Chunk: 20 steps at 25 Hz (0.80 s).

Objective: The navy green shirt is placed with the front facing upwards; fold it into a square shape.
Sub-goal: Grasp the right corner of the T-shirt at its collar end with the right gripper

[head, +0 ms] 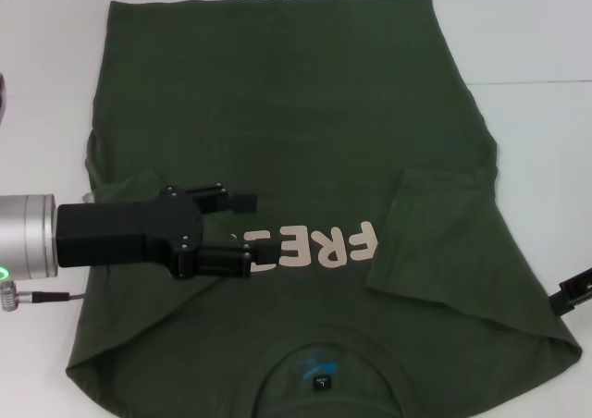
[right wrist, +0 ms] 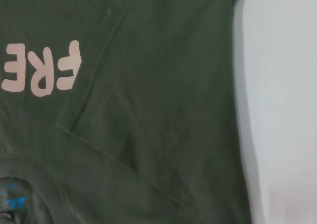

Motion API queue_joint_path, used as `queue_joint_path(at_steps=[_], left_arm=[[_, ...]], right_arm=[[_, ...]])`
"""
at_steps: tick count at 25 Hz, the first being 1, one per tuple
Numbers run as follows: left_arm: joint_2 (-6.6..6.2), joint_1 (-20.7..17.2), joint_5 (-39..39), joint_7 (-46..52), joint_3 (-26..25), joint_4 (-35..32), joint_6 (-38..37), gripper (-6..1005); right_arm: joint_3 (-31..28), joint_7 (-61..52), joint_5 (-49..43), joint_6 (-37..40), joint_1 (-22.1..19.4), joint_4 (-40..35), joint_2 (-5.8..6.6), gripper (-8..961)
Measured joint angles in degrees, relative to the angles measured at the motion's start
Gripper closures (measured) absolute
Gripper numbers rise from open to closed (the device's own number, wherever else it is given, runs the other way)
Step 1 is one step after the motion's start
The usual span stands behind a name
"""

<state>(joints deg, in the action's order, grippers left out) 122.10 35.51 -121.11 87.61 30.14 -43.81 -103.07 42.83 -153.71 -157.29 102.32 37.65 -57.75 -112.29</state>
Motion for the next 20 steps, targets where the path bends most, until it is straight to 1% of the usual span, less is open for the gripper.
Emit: queue_joint_path(at_steps=[7,17,20], left_arm=[[0.17,-0.1,0.0,-0.1,0.0,0.3,0.8,83],[0.38,-0.1,0.0,-0.1,0.0,0.9,1.6,83],[0.37,0.1,0.0,-0.1,0.0,0.9,1.9,83]], right_arm=[[1.3,0.5,-0.4,-2.8,-1.3,0.3,-0.64,124],[1.5,1.8,-0.8,-4.8,-2.2,1.2,-2.22,128],[1.5,1.9,-0.8,-4.9,-2.3,1.5,-2.46,128]])
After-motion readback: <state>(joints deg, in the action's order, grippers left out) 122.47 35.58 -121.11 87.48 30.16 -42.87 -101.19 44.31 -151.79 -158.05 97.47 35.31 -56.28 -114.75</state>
